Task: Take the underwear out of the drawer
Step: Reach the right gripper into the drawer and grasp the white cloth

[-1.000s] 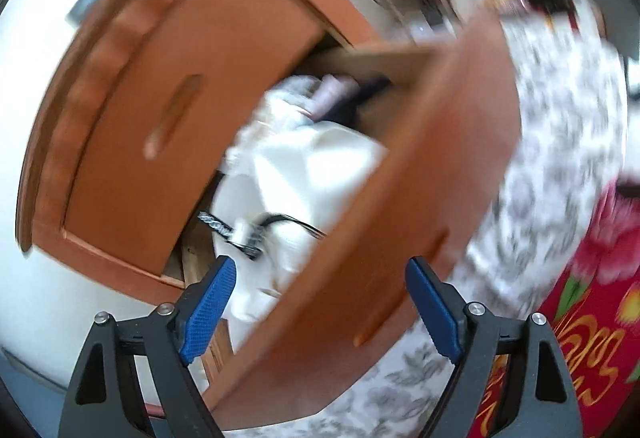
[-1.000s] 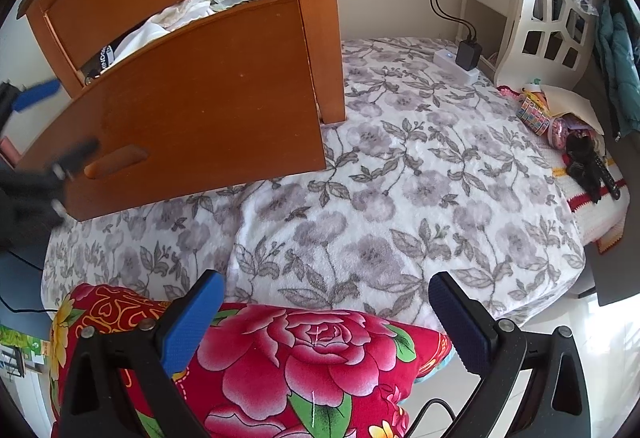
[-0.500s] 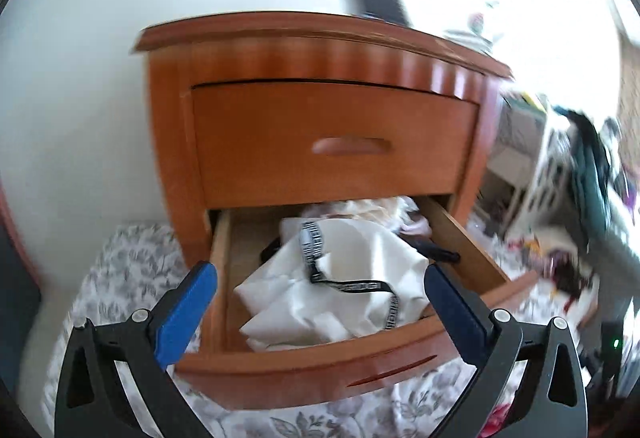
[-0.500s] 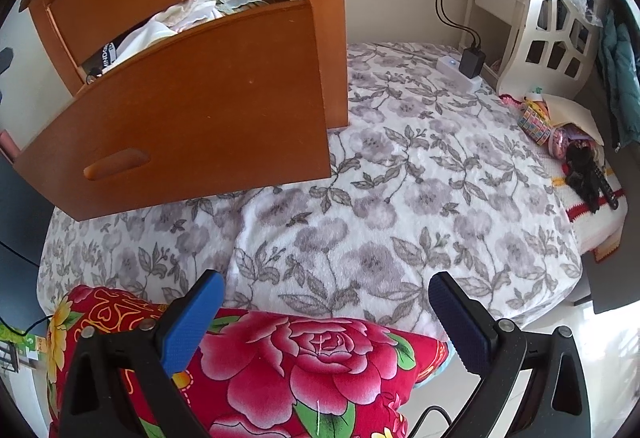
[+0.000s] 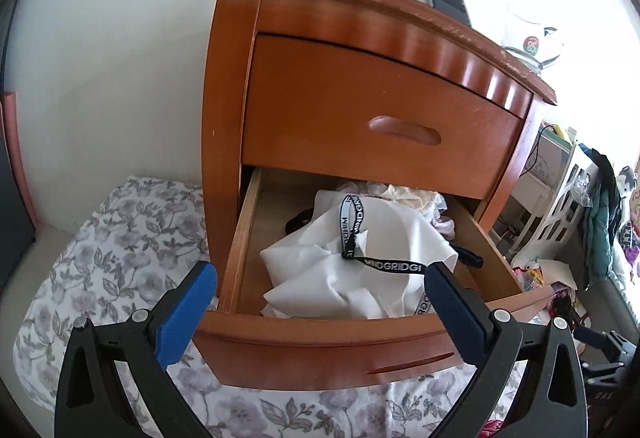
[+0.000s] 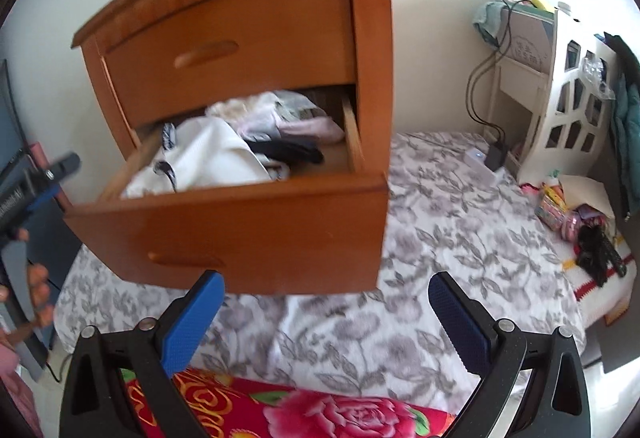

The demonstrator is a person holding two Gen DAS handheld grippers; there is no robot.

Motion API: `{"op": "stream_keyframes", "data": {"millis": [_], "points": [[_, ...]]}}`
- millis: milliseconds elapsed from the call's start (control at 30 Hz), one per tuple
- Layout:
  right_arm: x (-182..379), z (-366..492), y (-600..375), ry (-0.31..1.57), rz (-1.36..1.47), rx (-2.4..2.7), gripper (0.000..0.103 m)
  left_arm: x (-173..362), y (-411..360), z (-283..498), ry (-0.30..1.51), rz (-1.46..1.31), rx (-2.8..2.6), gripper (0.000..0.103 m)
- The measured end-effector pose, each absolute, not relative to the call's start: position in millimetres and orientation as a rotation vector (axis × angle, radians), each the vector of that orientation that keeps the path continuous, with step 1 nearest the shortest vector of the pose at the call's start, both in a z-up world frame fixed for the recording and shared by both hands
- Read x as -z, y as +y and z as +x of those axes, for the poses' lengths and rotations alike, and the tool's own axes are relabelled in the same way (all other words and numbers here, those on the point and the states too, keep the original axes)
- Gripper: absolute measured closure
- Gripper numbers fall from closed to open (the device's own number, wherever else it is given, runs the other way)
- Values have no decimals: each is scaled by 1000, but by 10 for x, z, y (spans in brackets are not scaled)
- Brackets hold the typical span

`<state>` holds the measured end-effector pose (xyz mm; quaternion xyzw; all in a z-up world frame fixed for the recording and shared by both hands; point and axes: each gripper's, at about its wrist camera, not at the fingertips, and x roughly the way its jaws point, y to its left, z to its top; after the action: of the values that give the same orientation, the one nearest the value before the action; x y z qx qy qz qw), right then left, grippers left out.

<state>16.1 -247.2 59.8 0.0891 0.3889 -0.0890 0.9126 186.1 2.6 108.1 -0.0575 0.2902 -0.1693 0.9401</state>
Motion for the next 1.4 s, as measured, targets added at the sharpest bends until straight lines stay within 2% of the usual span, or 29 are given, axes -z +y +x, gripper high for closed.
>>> {"op": "stream_keyframes", "data": {"millis": [367,800,1067,1233,1400], "points": [[-1043,491,-2202,691,90,87,0,-1030,-60,1876,653,-49,395,0],[-1058,1204,-1929,787,5,-7,0,-808,19,1623,685,-64,332,0],[-707,1663,-1555,945,-7,-111,27,-722,161,1666,721,-73,310,0],[-550,1836,-1494,1023,8,-115,30,-702,202,1689,727,-77,316,0],[-426,2071,-1673,1112,159,-85,30,-695,191,1701,729,-76,332,0]]}}
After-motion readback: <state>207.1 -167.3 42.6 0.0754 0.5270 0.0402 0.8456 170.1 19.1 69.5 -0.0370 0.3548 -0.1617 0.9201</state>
